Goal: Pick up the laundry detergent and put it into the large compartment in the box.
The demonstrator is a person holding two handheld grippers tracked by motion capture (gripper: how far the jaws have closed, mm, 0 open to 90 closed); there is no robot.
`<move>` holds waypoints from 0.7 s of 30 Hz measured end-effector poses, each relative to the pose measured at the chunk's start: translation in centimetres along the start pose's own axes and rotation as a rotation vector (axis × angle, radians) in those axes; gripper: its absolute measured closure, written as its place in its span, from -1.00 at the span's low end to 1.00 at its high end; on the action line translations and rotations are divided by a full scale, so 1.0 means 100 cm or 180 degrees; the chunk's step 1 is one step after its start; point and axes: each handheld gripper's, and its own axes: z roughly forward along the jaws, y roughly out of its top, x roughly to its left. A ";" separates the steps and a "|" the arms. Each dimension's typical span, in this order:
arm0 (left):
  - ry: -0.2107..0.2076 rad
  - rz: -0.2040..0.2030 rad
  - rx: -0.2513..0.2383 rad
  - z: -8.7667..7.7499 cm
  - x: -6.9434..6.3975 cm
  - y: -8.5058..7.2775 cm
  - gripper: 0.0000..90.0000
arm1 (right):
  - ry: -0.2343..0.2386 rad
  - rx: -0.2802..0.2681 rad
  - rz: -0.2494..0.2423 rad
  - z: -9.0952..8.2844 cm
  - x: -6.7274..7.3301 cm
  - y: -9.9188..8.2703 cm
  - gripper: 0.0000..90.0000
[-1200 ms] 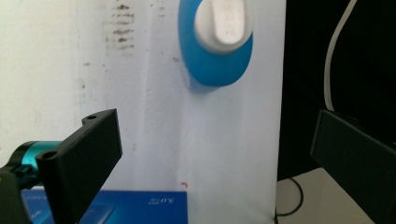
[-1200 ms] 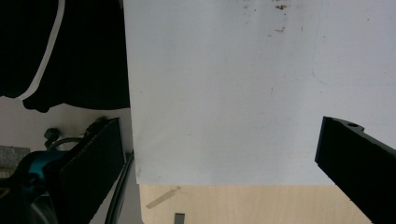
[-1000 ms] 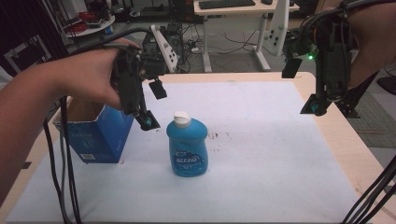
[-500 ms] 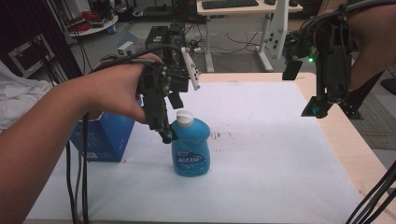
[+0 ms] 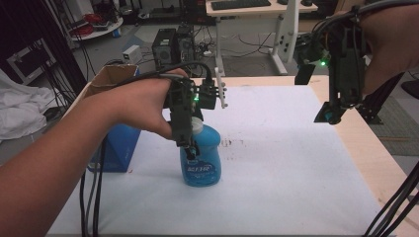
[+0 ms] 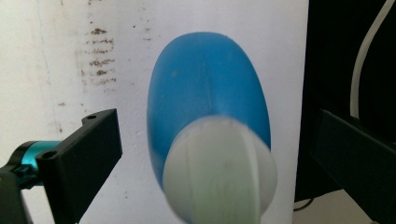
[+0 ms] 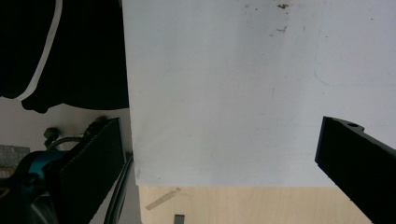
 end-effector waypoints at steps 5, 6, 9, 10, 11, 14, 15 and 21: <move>0.0030 0.0031 0.0130 0.008 0.000 0.005 -0.96 | 0.0022 -0.0073 -0.0011 -0.001 0.000 0.001 -0.98; 0.0044 0.0016 0.0159 0.010 0.001 0.005 -0.96 | 0.0020 -0.0075 -0.0011 -0.001 0.000 0.001 -0.98; 0.0078 -0.0012 0.0249 0.014 0.001 0.008 -0.96 | 0.0026 -0.0055 -0.0006 0.000 0.000 0.001 -0.98; 0.0087 -0.0015 0.0259 0.015 0.001 0.008 -0.96 | 0.0026 -0.0056 -0.0006 0.000 0.000 0.001 -0.98; 0.0096 -0.0012 0.0282 0.016 0.001 0.009 -0.96 | 0.0026 -0.0056 -0.0003 0.000 0.000 0.001 -0.98; 0.0090 -0.0010 0.0326 0.019 0.001 0.011 -0.96 | 0.0025 -0.0064 -0.0007 0.000 0.000 0.001 -0.98; 0.0082 -0.0005 0.0337 0.020 0.001 0.011 -0.96 | 0.0035 -0.0073 -0.0012 0.000 0.000 0.002 -0.98; 0.0127 0.0047 0.0356 0.022 0.001 0.013 -0.96 | 0.0038 -0.0071 -0.0012 0.001 0.001 0.002 -0.98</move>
